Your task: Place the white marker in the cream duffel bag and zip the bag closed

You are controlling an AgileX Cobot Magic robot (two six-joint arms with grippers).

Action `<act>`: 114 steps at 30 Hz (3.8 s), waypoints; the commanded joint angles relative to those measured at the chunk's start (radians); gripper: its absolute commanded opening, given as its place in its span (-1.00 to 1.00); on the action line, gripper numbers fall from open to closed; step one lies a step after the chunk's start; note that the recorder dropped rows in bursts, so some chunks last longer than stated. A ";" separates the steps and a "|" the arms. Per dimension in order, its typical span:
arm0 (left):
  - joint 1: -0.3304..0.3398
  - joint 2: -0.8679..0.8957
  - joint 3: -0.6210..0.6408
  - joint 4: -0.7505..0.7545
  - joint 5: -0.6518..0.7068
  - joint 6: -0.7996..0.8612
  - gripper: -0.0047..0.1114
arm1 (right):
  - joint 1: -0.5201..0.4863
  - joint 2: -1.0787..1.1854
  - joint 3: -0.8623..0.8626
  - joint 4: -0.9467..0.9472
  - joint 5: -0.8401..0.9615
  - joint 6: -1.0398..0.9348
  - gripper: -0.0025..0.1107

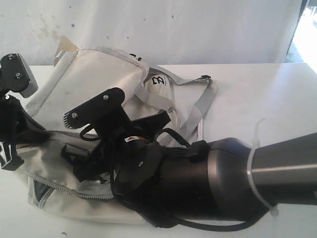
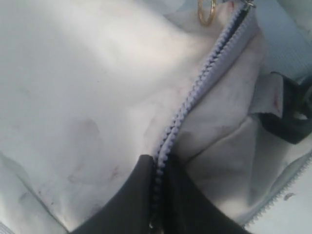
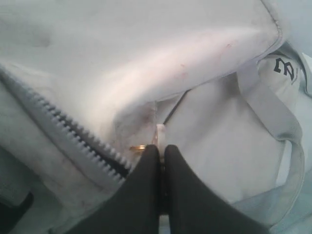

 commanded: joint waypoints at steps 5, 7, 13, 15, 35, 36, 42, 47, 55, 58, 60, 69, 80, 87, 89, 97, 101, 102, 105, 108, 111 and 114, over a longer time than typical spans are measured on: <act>0.019 -0.015 -0.005 0.225 0.007 -0.353 -0.91 | -0.022 -0.009 0.002 0.053 -0.091 -0.073 -0.96; 0.019 -0.016 -0.005 0.332 0.007 -0.468 -0.91 | -0.028 -0.009 0.002 0.053 -0.175 -0.131 -0.96; 0.019 -0.016 -0.005 0.340 0.022 -0.511 -0.91 | -0.120 -0.009 0.002 0.049 -0.211 -0.220 -0.96; 0.019 -0.016 -0.005 0.332 0.027 -0.511 -0.91 | -0.120 -0.009 -0.001 0.063 -0.102 -0.216 -0.96; 0.019 -0.016 -0.005 0.291 -0.031 -0.511 0.08 | -0.424 -0.136 -0.003 0.194 0.962 0.061 -0.23; 0.019 -0.019 -0.005 0.278 -0.036 -0.511 0.14 | -0.446 -0.136 -0.003 0.165 1.017 0.124 -0.23; 0.019 -0.073 -0.005 0.231 -0.067 -0.511 0.19 | -0.557 -0.136 -0.028 -0.094 1.254 0.384 -0.24; 0.019 -0.115 -0.005 0.097 -0.068 -0.503 0.19 | -0.623 -0.136 -0.086 -0.497 1.379 0.709 -0.24; -0.003 -0.122 -0.005 0.089 -0.066 -0.465 0.19 | -0.701 -0.134 -0.131 -0.634 1.647 0.828 -0.24; -0.051 -0.122 -0.005 0.089 -0.066 -0.409 0.19 | -0.708 -0.122 -0.131 -0.643 1.672 0.828 -0.24; -0.087 -0.122 -0.005 0.089 -0.073 -0.386 0.19 | -0.708 -0.105 -0.129 -0.627 1.673 0.828 -0.24; -0.190 -0.119 0.035 0.089 -0.140 -0.237 0.19 | -0.708 0.024 -0.127 -0.409 1.725 0.713 -0.24; -0.191 -0.042 0.093 0.075 -0.241 -0.170 0.19 | -0.677 0.131 -0.127 -0.123 1.783 0.590 -0.24; -0.191 -0.013 0.091 0.043 -0.189 -0.166 0.19 | -0.628 0.160 -0.127 -0.109 1.653 0.590 -0.24; -0.191 -0.013 0.091 0.043 -0.154 -0.144 0.19 | -0.615 0.164 -0.127 -0.109 1.601 0.590 -0.24; -0.191 0.000 0.091 0.055 -0.165 -0.070 0.19 | -0.574 0.171 -0.127 -0.068 1.528 0.604 -0.24; -0.191 0.042 0.091 0.073 -0.177 -0.013 0.19 | -0.574 0.181 -0.127 -0.033 1.520 0.604 -0.24; -0.191 0.050 0.091 0.073 -0.186 -0.006 0.19 | -0.574 0.183 -0.127 -0.025 1.519 0.604 -0.24; -0.191 0.061 0.091 0.071 -0.225 -0.002 0.19 | -0.574 0.192 -0.127 0.020 1.521 0.604 -0.24; -0.191 0.061 0.089 0.071 -0.248 0.003 0.19 | -0.574 0.196 -0.127 0.039 1.515 0.604 -0.24; -0.191 0.073 0.091 0.071 -0.248 0.022 0.19 | -0.574 0.196 -0.127 0.040 1.481 0.604 -0.24; -0.191 0.104 0.092 0.071 -0.236 0.024 0.19 | -0.574 0.196 -0.127 0.040 1.450 0.604 -0.24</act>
